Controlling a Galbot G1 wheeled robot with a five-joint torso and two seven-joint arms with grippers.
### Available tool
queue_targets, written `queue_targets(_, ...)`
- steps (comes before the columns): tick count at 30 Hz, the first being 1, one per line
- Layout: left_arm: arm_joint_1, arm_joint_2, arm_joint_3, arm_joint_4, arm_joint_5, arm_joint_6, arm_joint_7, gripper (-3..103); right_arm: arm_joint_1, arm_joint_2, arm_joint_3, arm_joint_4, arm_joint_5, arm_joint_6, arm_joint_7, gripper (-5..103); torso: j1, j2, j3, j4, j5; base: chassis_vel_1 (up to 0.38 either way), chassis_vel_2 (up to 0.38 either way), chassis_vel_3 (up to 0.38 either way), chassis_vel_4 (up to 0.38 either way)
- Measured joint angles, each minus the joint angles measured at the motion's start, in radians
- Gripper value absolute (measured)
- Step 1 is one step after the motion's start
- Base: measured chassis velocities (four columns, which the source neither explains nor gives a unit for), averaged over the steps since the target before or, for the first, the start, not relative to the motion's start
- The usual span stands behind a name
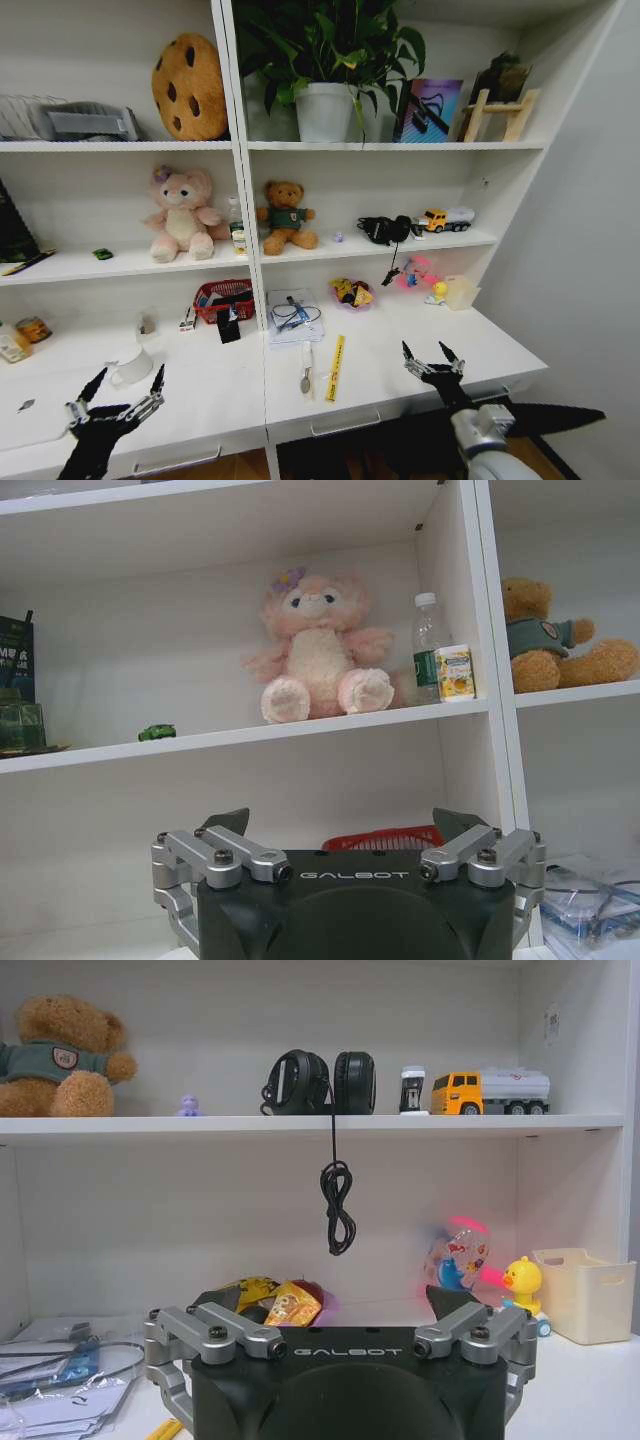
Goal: Organize the objects on the table.
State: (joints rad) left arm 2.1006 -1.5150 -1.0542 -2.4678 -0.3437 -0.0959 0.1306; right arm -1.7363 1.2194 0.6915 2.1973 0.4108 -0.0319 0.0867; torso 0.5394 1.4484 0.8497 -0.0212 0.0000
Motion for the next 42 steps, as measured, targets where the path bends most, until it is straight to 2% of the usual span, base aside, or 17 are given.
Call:
queue_targets(9, 0.0, 0.0, 0.0, 0.0, 0.0, 0.0, 0.0, 100, 0.009, -0.052, -0.062, 0.022, -0.003, -0.005, -0.027, 100, 0.0, 0.0, 0.0, 0.0, 0.0, 0.0, 0.0, 0.0, 0.0)
queue_targets(42, 0.0, 0.0, 0.0, 0.0, 0.0, 0.0, 0.0, 100, 0.001, -0.045, -0.078, 0.027, -0.022, -0.02, -0.045, 100, 0.0, 0.0, 0.0, -0.0002, 0.0002, 0.001, 0.001, -0.001, -0.002)
